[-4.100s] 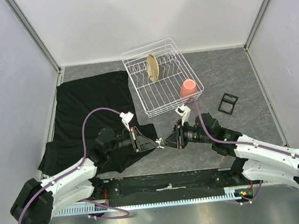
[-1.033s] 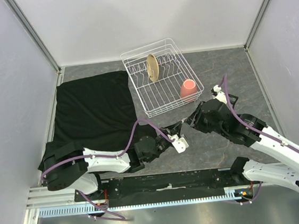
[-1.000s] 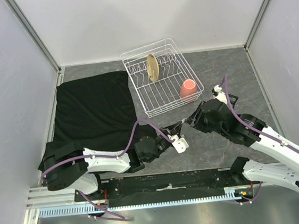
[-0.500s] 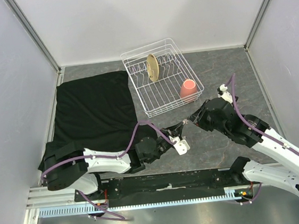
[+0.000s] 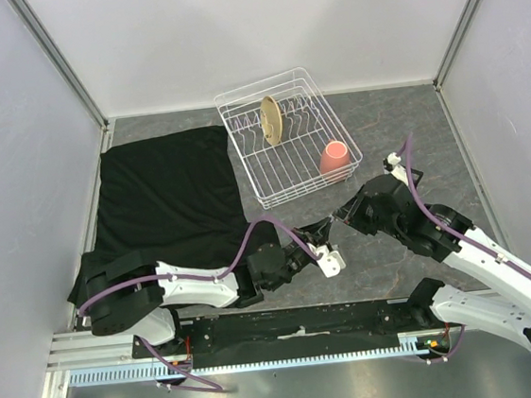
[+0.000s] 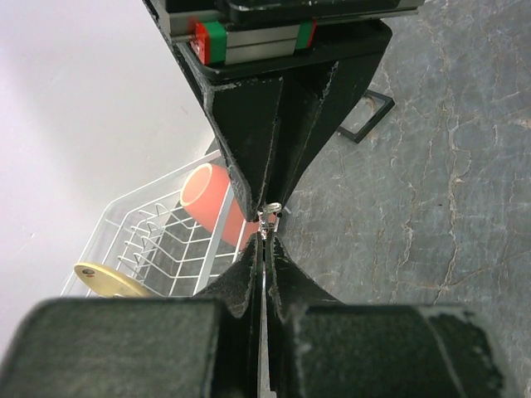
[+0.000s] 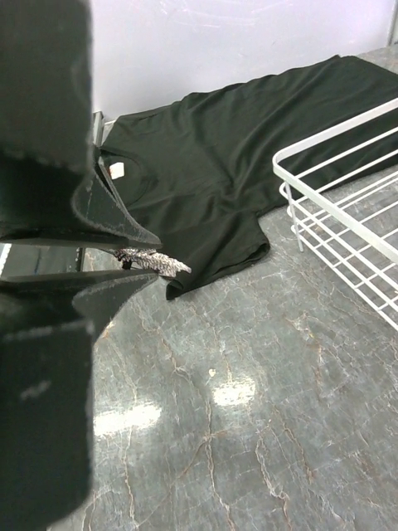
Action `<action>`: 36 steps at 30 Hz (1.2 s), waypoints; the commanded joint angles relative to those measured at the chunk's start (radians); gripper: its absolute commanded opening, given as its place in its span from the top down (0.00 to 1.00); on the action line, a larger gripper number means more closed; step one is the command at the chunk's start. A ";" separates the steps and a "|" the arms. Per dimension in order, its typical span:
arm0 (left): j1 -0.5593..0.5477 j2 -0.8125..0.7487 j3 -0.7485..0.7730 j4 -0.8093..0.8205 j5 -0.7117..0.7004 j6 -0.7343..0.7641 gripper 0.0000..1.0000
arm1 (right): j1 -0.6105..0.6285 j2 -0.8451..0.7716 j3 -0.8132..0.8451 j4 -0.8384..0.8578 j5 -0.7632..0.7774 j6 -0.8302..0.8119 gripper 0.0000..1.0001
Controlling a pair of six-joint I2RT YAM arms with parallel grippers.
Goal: Remove the brooch from the garment
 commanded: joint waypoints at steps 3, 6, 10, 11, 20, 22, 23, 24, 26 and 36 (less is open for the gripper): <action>-0.015 0.012 0.035 0.047 -0.021 0.051 0.98 | -0.009 -0.008 -0.003 0.025 0.001 0.003 0.85; -0.016 0.018 0.035 0.047 -0.029 0.062 0.98 | -0.010 0.002 -0.002 0.022 -0.002 -0.024 0.80; -0.018 0.022 0.030 0.046 -0.035 0.076 0.98 | -0.010 0.010 0.012 0.016 -0.005 -0.070 0.72; -0.018 0.024 0.029 0.044 -0.039 0.076 0.98 | -0.012 0.012 0.021 0.005 0.002 -0.088 0.72; -0.022 0.041 0.035 0.047 -0.044 0.086 0.98 | -0.010 0.013 0.037 -0.006 0.010 -0.105 0.76; -0.022 0.039 0.033 0.046 -0.047 0.089 0.98 | -0.010 0.015 0.037 -0.006 0.018 -0.105 0.77; -0.026 0.036 0.032 0.047 -0.049 0.090 0.98 | -0.010 0.015 0.037 -0.004 0.018 -0.104 0.80; -0.026 0.035 0.033 0.047 -0.049 0.091 0.98 | -0.010 0.018 0.037 -0.004 0.016 -0.102 0.82; -0.026 0.036 0.032 0.050 -0.049 0.093 0.98 | -0.010 0.028 0.037 -0.001 0.021 -0.105 0.89; -0.026 0.021 0.018 0.036 -0.092 -0.033 0.63 | -0.021 -0.040 -0.063 0.049 0.091 -0.105 1.00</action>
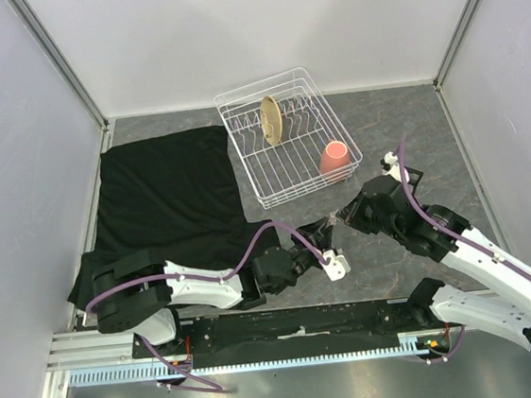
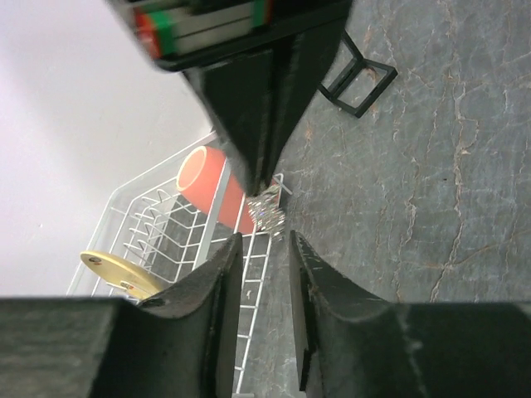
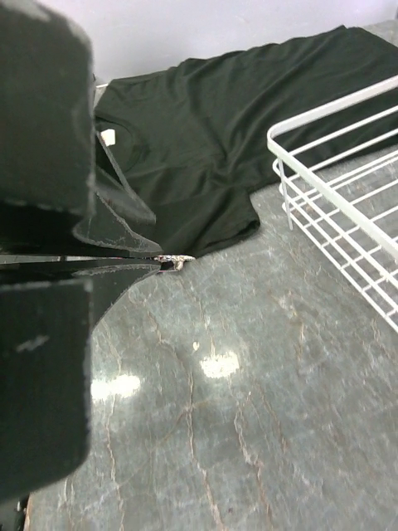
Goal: Remove the brooch from the garment
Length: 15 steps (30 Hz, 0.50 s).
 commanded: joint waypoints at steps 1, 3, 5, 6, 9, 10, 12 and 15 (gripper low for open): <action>-0.002 -0.034 0.005 0.035 -0.026 -0.121 0.61 | -0.023 -0.071 -0.074 0.050 0.071 -0.012 1.00; 0.008 -0.086 -0.011 -0.029 0.019 -0.219 0.58 | -0.028 -0.117 -0.143 0.110 0.085 -0.011 1.00; 0.034 -0.166 -0.026 -0.063 0.097 -0.364 0.54 | -0.045 -0.144 -0.201 0.155 0.102 -0.023 1.00; 0.051 -0.192 -0.044 -0.097 0.152 -0.426 0.45 | -0.054 -0.152 -0.218 0.172 0.106 -0.060 1.00; 0.148 -0.269 -0.095 -0.053 0.381 -0.673 0.29 | -0.106 -0.241 -0.307 0.251 0.111 -0.104 1.00; 0.166 -0.272 -0.116 -0.012 0.424 -0.716 0.28 | -0.136 -0.326 -0.341 0.286 0.106 -0.109 1.00; 0.197 -0.251 -0.176 0.096 0.481 -0.810 0.28 | -0.176 -0.445 -0.471 0.422 0.126 -0.127 1.00; 0.243 -0.214 -0.222 0.209 0.494 -0.894 0.28 | -0.242 -0.491 -0.527 0.449 0.195 -0.140 1.00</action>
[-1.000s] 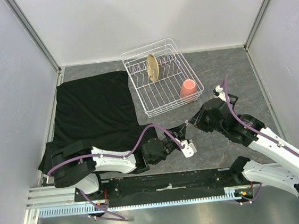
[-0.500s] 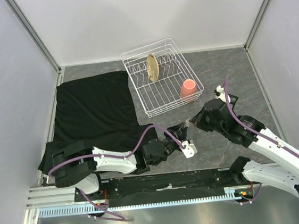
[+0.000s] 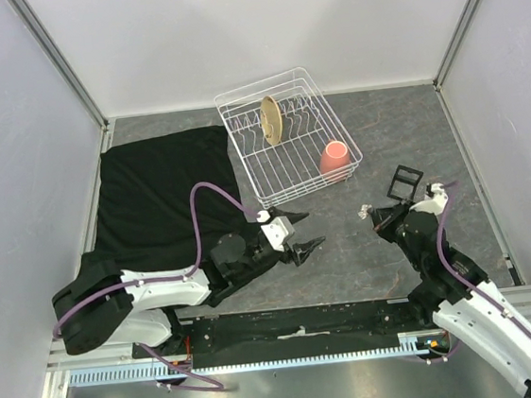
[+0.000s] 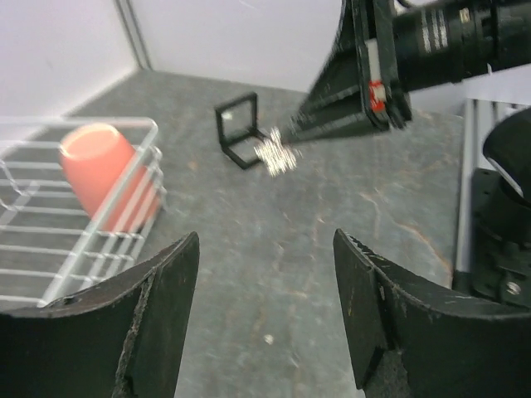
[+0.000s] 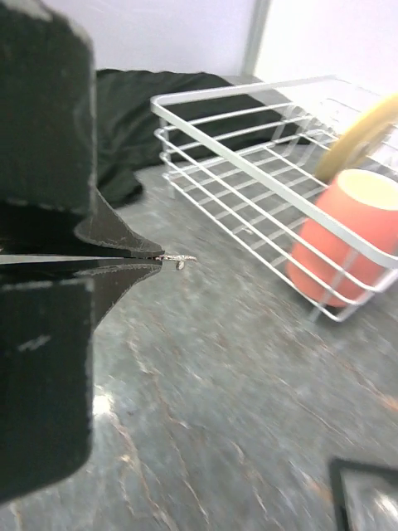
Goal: Remove the brooch from the garment
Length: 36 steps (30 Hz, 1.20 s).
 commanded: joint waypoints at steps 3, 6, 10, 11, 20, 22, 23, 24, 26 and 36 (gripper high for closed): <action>0.093 0.112 -0.121 0.317 0.128 -0.322 0.28 | -0.128 -0.032 -0.086 0.197 0.138 -0.070 1.00; 0.156 0.141 -0.161 0.409 0.152 -0.397 0.28 | -0.206 -0.040 -0.129 0.298 0.128 -0.087 1.00; 0.181 0.126 -0.176 0.419 0.175 -0.414 0.28 | -0.325 0.011 -0.186 0.432 0.075 -0.078 1.00; 0.181 0.124 -0.175 0.416 0.180 -0.411 0.28 | -0.352 0.017 -0.200 0.453 0.059 -0.052 1.00; 0.181 0.130 -0.179 0.434 0.172 -0.419 0.29 | -0.663 0.158 -0.309 0.733 -0.187 -0.049 1.00; 0.183 0.132 -0.181 0.440 0.177 -0.422 0.29 | -0.703 0.238 -0.324 0.811 -0.262 -0.054 1.00; 0.181 0.132 -0.181 0.443 0.180 -0.423 0.29 | -0.720 0.265 -0.330 0.846 -0.283 -0.054 1.00; 0.182 0.132 -0.181 0.449 0.180 -0.423 0.29 | -0.748 0.322 -0.339 0.906 -0.297 -0.057 1.00; 0.183 0.130 -0.184 0.454 0.182 -0.425 0.29 | -0.762 0.391 -0.336 0.960 -0.325 -0.069 1.00; 0.181 0.133 -0.181 0.465 0.197 -0.429 0.29 | -0.762 0.698 -0.339 1.254 -0.360 -0.100 1.00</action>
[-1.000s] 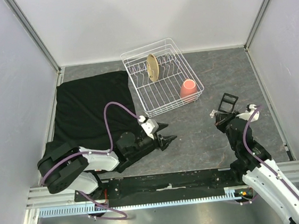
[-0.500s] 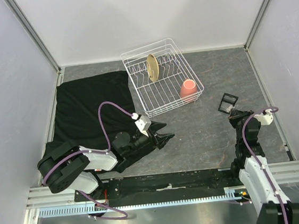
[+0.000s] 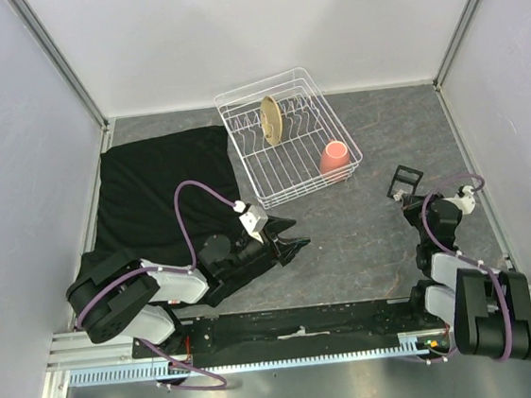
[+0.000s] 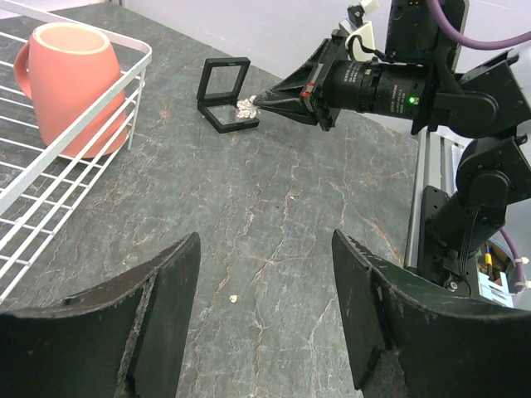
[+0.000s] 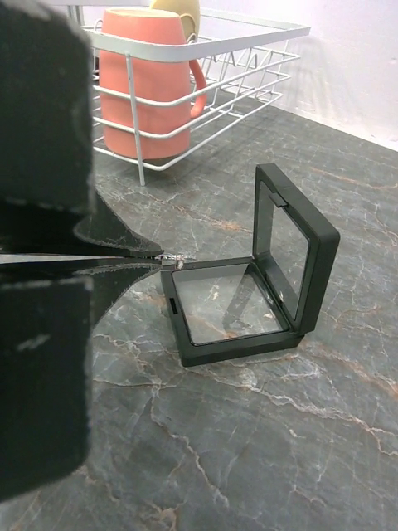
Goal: Remove the brooch from the garment
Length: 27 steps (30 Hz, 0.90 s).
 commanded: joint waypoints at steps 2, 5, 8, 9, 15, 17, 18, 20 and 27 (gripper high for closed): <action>0.001 -0.001 -0.002 0.160 0.017 -0.033 0.29 | -0.005 0.095 -0.005 0.216 -0.010 -0.034 1.00; 0.002 0.004 -0.001 0.165 0.020 -0.035 0.29 | -0.007 0.170 -0.002 0.290 -0.017 -0.034 1.00; 0.001 0.010 0.003 0.165 0.029 -0.036 0.29 | -0.013 0.239 0.017 0.349 -0.013 -0.029 1.00; 0.001 0.011 0.003 0.163 0.031 -0.035 0.29 | -0.014 0.250 0.023 0.378 -0.017 -0.031 1.00; 0.001 0.008 0.001 0.165 0.031 -0.033 0.29 | -0.019 0.304 0.032 0.414 -0.016 -0.022 1.00; 0.002 0.010 0.003 0.165 0.034 -0.035 0.29 | -0.022 0.312 0.032 0.411 -0.013 -0.019 1.00; 0.001 0.011 0.004 0.163 0.035 -0.038 0.29 | -0.023 0.315 0.040 0.411 -0.013 -0.020 1.00; 0.001 0.014 0.006 0.166 0.040 -0.038 0.29 | -0.024 0.341 0.049 0.411 -0.013 -0.019 1.00; 0.001 0.016 0.007 0.166 0.048 -0.039 0.30 | -0.024 0.413 0.093 0.432 -0.016 -0.003 1.00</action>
